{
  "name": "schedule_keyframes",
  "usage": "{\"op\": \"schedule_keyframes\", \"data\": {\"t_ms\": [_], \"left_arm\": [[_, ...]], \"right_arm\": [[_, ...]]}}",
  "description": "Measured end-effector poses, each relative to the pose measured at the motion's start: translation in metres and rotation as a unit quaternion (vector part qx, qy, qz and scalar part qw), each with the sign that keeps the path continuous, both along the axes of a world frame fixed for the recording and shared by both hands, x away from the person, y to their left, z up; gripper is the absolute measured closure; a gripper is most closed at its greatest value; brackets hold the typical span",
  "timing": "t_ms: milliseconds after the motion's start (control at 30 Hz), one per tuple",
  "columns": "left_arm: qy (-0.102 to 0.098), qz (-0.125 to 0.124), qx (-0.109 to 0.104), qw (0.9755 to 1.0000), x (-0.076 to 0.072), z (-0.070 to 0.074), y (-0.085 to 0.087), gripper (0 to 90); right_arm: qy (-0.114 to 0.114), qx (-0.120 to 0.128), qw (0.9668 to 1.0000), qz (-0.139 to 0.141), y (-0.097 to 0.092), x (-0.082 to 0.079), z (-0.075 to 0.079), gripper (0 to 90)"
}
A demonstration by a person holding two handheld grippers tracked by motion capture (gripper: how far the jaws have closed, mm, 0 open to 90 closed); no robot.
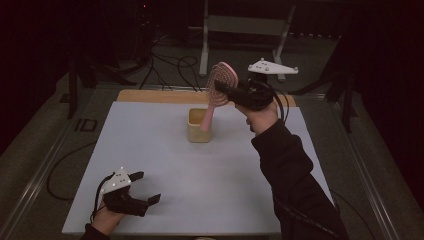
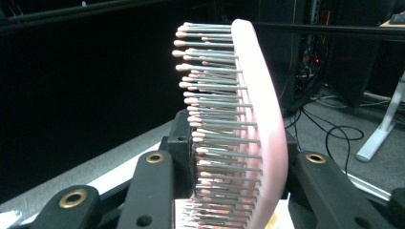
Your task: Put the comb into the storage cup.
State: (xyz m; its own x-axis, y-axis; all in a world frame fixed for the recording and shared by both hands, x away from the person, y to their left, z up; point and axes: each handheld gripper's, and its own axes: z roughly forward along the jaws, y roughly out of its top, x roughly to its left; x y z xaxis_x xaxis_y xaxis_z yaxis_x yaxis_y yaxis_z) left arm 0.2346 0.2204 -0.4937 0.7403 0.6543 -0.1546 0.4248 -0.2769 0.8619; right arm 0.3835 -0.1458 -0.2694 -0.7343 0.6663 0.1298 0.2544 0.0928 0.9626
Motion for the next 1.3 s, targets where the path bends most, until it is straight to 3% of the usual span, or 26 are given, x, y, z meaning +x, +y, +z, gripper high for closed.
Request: {"op": "schedule_keyframes", "data": {"t_ms": [833, 1067, 1300], "left_arm": [[-0.001, -0.001, -0.003, 1.0000, 0.000, 0.000, 0.000, 0.4], [-0.003, 0.000, -0.005, 1.0000, -0.001, 0.000, 0.001, 0.4], [-0.002, -0.001, -0.004, 1.0000, -0.001, 0.000, 0.001, 0.4]], "right_arm": [[-0.018, -0.008, 0.9988, -0.045, 0.003, 0.026, 0.007, 64.8], [-0.021, 0.006, 0.9977, -0.064, 0.004, 0.035, 0.006, 64.8], [-0.021, 0.010, 0.9976, -0.065, 0.007, 0.041, -0.001, 64.8]]}}
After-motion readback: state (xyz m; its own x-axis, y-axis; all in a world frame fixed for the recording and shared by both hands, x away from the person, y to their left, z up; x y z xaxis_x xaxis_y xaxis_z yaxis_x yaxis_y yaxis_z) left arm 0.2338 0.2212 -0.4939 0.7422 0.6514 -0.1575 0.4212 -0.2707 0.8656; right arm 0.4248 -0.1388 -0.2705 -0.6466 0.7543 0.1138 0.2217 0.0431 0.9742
